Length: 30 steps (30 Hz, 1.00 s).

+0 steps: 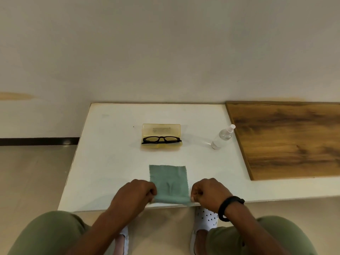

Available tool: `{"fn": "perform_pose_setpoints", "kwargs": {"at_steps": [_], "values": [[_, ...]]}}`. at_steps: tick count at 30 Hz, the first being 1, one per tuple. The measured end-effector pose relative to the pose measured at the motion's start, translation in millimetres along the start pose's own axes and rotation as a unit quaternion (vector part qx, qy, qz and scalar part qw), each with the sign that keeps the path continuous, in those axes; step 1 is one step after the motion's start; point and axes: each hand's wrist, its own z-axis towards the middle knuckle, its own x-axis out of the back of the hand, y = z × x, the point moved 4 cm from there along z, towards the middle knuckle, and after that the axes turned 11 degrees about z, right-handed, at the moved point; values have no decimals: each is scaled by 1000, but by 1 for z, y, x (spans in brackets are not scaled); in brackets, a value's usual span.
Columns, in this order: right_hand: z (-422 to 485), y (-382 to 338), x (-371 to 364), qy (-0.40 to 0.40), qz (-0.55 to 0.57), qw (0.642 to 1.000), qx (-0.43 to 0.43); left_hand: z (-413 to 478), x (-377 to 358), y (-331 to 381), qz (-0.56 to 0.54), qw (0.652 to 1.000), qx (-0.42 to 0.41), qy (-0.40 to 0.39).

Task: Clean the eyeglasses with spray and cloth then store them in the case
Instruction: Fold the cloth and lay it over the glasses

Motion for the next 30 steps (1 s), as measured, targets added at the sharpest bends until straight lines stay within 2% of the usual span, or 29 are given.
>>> {"fn": "perform_pose_setpoints", "kwargs": {"at_steps": [11,30], "values": [[41,-1,26,146,89,985,16,46,26,-15,-93,993,33,68],[52,-10,27,211,86,974,-2,58,31,-16,-98,989,50,98]]}}
